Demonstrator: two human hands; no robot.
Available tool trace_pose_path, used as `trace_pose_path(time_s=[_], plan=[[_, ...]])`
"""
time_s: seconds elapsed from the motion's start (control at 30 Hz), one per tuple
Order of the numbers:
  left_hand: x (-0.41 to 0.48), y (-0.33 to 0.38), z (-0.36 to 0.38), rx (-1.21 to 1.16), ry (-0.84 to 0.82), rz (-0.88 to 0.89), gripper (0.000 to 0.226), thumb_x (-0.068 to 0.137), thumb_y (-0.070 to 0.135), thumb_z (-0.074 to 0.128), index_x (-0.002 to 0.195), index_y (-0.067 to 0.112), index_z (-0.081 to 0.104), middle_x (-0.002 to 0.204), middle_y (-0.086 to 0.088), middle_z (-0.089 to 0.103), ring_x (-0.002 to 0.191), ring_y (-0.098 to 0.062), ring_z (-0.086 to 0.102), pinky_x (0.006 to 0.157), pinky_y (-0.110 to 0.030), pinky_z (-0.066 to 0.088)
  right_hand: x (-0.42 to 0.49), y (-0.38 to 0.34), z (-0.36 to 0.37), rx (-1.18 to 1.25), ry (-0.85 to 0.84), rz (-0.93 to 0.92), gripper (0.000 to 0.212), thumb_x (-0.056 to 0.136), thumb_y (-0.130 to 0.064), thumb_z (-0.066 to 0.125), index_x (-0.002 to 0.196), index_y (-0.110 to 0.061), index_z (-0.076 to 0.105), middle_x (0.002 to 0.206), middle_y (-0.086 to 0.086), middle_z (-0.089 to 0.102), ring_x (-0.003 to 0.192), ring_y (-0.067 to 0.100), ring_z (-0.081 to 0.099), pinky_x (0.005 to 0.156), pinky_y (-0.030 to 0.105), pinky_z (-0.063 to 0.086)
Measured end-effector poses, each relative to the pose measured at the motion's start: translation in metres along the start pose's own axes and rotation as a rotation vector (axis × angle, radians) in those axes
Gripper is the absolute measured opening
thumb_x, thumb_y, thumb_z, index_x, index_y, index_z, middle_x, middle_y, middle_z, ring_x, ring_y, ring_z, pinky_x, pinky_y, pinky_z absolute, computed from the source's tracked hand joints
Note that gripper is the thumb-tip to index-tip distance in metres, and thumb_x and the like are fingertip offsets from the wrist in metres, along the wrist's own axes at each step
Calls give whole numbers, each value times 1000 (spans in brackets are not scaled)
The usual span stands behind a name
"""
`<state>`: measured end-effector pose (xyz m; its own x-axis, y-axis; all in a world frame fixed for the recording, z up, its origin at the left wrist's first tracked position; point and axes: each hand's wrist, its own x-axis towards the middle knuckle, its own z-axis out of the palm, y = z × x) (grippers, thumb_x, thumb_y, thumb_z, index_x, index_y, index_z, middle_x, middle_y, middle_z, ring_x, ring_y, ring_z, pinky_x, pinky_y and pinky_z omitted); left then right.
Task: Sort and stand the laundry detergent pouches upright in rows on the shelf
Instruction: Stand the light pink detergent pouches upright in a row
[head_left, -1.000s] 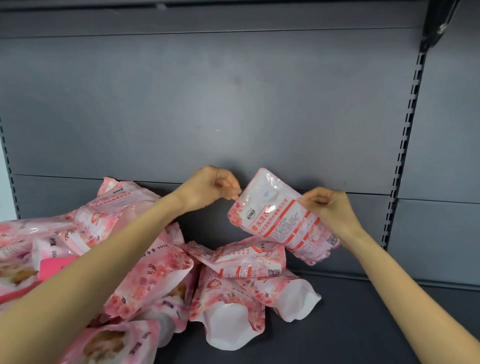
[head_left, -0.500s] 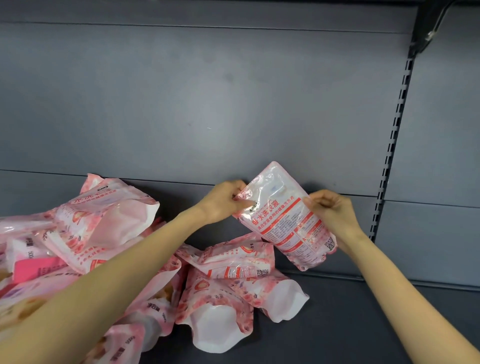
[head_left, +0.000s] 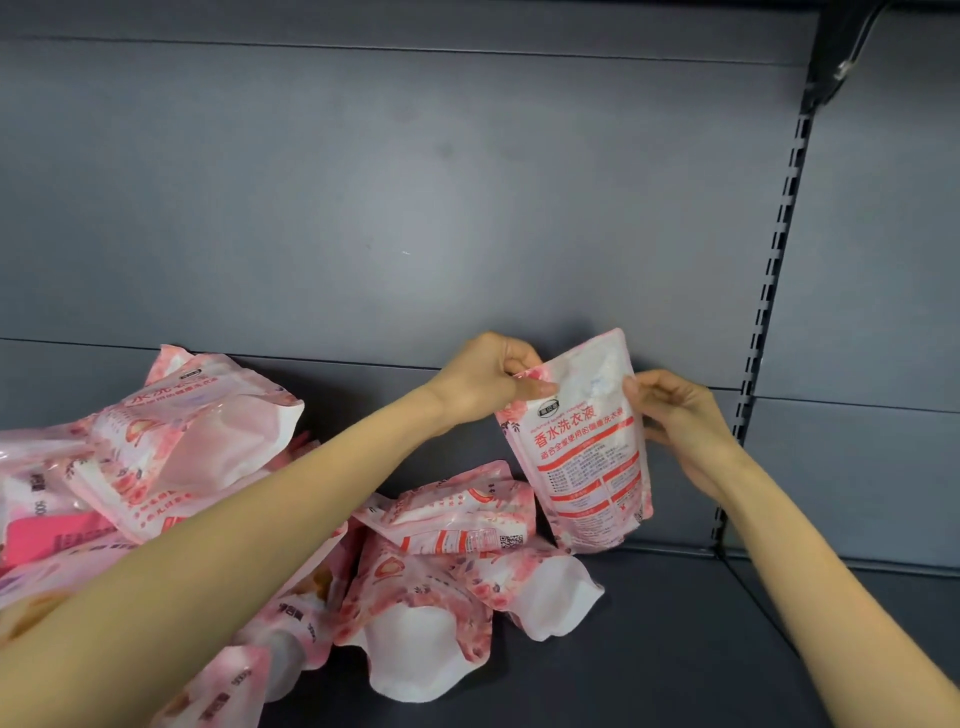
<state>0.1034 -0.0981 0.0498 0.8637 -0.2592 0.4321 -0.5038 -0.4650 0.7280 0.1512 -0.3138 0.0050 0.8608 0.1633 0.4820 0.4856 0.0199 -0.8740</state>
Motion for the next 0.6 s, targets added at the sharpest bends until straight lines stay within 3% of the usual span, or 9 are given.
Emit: trace_pose_path(time_s=[0.13, 0.3, 0.4, 0.5, 0.6], plan=[[-2, 14, 13, -60, -100, 22, 12, 87, 12, 63, 90, 1, 68, 83, -6, 70, 72, -10, 66, 75, -27, 55, -2, 4, -13, 101, -60, 42, 41, 53, -49, 81, 76, -18, 70, 78, -2, 73, 73, 11, 69, 63, 23, 54], [-9, 25, 15, -76, -336, 17, 34, 98, 26, 41, 106, 2, 64, 100, -15, 70, 83, -17, 67, 77, -29, 57, 1, 8, -16, 177, -170, 49, 47, 38, -55, 88, 70, -25, 72, 75, -5, 71, 70, 8, 66, 62, 20, 52], [-6, 19, 21, -12, -203, 158, 22, 95, 12, 50, 114, 8, 60, 100, -4, 68, 87, -16, 66, 83, -39, 56, -1, 6, -11, 191, -279, 56, 47, 36, -54, 89, 69, -25, 73, 74, -4, 71, 70, 8, 66, 62, 19, 52], [-4, 15, 25, 188, -129, 355, 47, 85, 7, 63, 129, 20, 52, 115, 1, 55, 105, -12, 57, 92, -32, 50, -2, 4, -2, 217, -372, 62, 44, 38, -51, 89, 69, -25, 72, 72, -5, 70, 69, 8, 65, 63, 19, 52], [-5, 17, 23, 381, -129, 485, 35, 82, 11, 67, 115, 21, 64, 117, -1, 44, 114, -13, 47, 100, -31, 40, -3, 4, 3, 233, -424, 65, 44, 41, -49, 90, 73, -25, 74, 74, -5, 70, 74, 10, 65, 67, 20, 51]])
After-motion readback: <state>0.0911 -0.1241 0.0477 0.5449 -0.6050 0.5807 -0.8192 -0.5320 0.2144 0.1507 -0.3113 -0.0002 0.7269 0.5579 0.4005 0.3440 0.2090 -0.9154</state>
